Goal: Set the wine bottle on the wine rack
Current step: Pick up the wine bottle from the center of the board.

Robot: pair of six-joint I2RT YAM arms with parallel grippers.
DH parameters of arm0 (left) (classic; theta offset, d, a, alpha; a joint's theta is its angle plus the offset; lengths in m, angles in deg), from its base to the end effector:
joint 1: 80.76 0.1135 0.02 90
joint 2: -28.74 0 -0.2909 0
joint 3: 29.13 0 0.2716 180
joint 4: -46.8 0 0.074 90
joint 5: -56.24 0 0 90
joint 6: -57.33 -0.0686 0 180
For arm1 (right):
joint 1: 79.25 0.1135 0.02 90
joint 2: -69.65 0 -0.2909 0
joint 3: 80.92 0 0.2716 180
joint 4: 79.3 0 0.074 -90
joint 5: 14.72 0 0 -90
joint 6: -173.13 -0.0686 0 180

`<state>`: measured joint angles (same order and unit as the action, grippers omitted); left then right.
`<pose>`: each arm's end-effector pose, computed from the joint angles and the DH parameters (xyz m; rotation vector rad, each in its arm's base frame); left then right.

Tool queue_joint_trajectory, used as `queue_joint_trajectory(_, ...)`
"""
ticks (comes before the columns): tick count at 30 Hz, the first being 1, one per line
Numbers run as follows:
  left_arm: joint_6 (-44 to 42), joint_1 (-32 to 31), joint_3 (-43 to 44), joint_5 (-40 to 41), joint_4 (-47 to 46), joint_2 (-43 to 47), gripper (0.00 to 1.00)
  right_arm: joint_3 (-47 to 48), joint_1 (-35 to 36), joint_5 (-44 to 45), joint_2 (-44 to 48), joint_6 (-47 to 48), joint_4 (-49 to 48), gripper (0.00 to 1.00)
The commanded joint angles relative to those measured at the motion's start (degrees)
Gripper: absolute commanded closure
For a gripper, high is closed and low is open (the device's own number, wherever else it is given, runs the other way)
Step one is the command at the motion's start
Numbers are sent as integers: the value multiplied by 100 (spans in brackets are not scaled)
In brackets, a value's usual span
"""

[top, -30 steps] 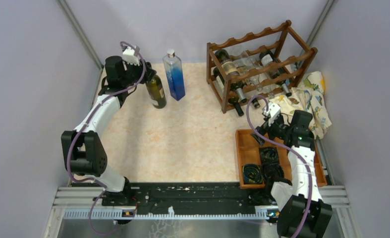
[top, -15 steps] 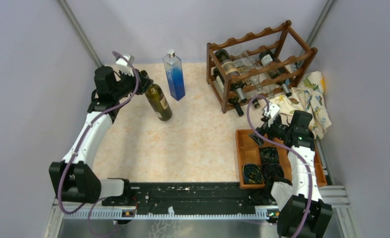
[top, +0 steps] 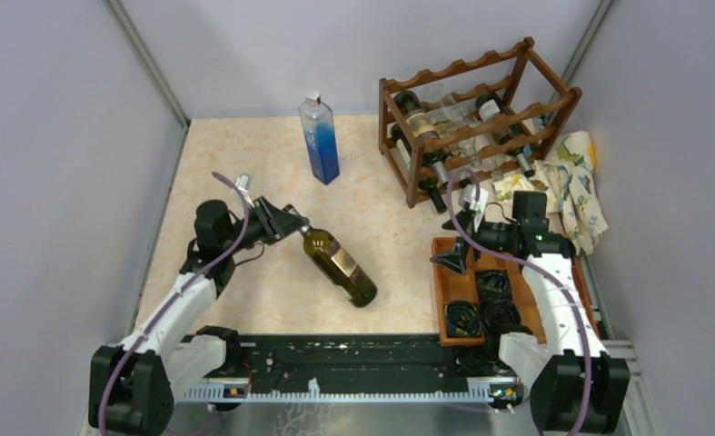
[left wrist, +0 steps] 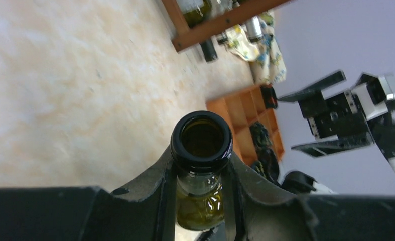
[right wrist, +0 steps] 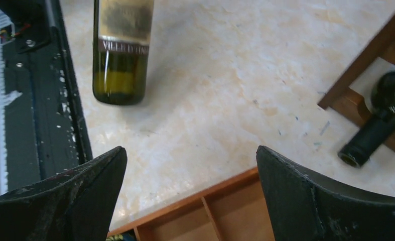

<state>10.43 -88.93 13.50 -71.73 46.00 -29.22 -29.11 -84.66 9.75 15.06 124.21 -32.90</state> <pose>0.2430 -0.0775 0.2562 -0.0869 1.9463 -1.2143 0.1947 0.0443 0.2599 -1.0320 1.6971 0.8586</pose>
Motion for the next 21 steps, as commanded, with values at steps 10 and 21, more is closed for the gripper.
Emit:
queue_joint_trajectory(10,2043,-1857,-1168,2605,-2738,1074,100,2475,2347,846,-1267,-697,1692,2)
queue_joint_trajectory(21,2047,-3195,-896,4601,-3451,329,100,2675,3233,1951,-1695,-1975,1110,2)
